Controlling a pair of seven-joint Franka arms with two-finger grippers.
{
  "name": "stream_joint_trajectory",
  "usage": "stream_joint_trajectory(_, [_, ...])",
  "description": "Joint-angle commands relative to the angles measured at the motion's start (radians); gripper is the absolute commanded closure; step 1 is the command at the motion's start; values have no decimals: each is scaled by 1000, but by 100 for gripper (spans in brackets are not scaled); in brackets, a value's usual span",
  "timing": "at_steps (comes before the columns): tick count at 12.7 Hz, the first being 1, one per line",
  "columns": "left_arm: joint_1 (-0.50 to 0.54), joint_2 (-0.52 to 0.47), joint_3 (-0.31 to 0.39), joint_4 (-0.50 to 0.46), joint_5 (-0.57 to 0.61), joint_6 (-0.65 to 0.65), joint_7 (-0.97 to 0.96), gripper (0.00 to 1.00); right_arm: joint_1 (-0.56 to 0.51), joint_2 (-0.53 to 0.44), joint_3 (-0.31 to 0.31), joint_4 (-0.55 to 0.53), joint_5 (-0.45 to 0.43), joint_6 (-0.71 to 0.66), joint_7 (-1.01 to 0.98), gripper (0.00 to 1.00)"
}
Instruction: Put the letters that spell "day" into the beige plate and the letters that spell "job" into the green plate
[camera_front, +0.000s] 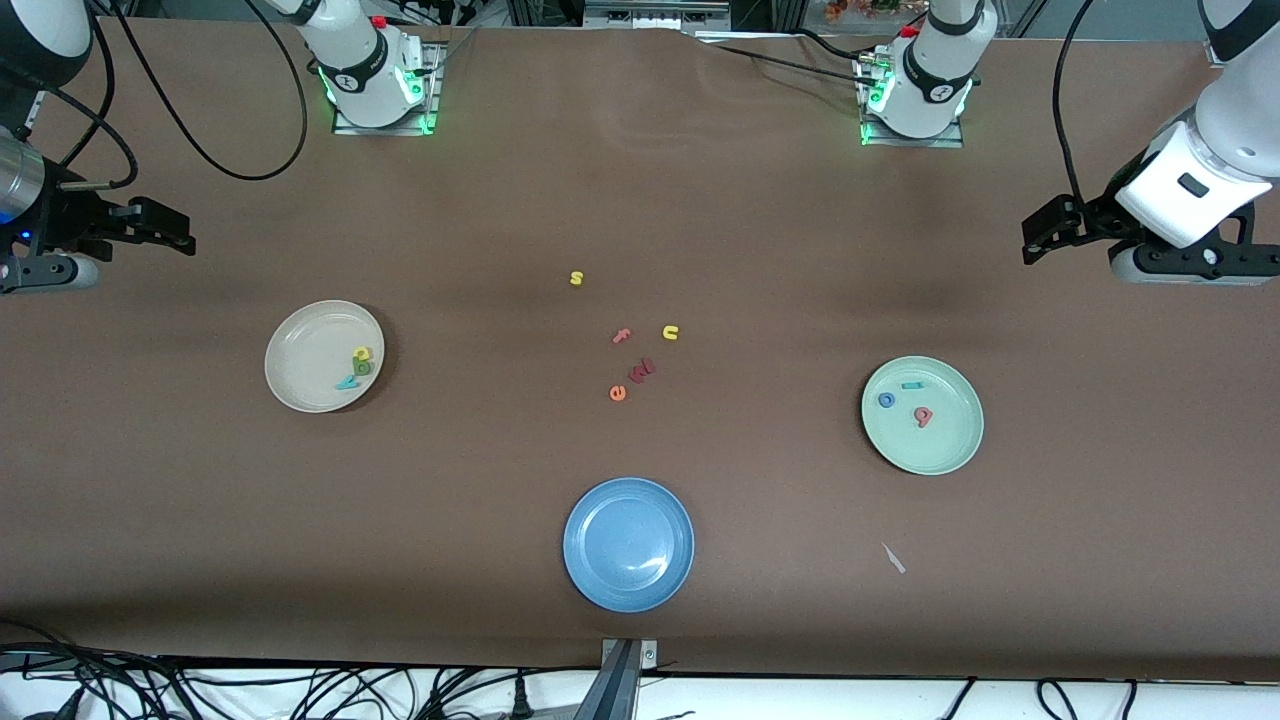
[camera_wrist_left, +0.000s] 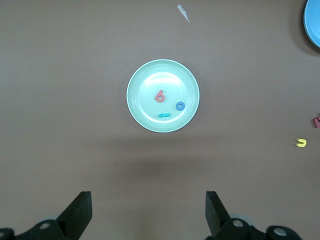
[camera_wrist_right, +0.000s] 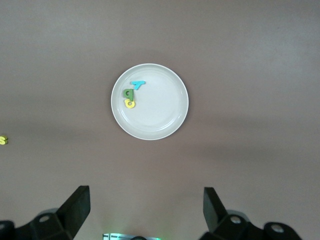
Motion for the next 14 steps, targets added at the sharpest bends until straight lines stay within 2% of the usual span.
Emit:
stream_joint_trajectory(1, [8, 19, -1, 26, -12, -12, -3, 0, 3, -14, 2, 9, -17, -33, 26, 0])
stream_joint_trajectory(14, [-6, 48, -11, 30, -10, -18, 3, 0, 8, -20, 4, 22, -25, -56, 37, 0])
